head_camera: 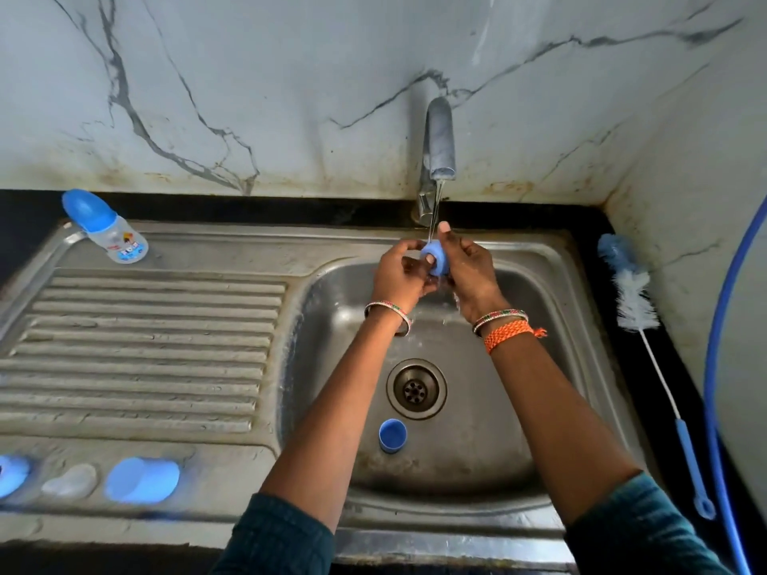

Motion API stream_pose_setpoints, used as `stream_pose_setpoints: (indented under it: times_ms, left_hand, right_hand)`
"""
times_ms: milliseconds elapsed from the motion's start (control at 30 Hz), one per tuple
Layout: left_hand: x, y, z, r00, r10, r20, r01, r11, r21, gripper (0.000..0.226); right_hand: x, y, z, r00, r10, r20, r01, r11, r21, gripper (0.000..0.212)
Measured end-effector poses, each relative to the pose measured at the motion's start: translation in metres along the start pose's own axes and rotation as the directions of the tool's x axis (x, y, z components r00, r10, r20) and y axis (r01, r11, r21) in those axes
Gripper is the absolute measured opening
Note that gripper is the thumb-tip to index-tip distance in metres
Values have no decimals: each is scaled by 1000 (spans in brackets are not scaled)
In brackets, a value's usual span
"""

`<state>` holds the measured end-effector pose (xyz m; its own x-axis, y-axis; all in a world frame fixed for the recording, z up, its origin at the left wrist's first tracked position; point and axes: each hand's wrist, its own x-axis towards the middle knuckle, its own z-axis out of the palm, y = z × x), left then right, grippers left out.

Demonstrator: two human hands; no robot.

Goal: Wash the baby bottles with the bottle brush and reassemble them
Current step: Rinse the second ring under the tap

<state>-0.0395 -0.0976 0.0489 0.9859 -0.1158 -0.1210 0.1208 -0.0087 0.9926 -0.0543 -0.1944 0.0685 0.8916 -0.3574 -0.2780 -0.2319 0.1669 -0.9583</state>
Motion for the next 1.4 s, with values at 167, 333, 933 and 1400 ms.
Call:
stream_pose_setpoints:
  times_ms: [167,333,933,1400]
  left_hand:
    - [6,1,-3,979,175,-101,-144,955,261,14]
    - [-4,-1,9,955,286,-77,-213,843,494,29]
    - [20,3,-14,905,397,-152,-235,766,599,5]
    - [15,12,-6,906,362,-220,-226,851,473,6]
  right_hand:
    - [-2,-1,-13,977,-49,207,46,999,19,15]
    - [0,-9,-1,999,-2,-54,1,1000,-6,31]
    - [0,-11,1,958,-126,257,171,973,-158,9]
    - [-7,-9,-4,952,-173,251,193,979,-60,10]
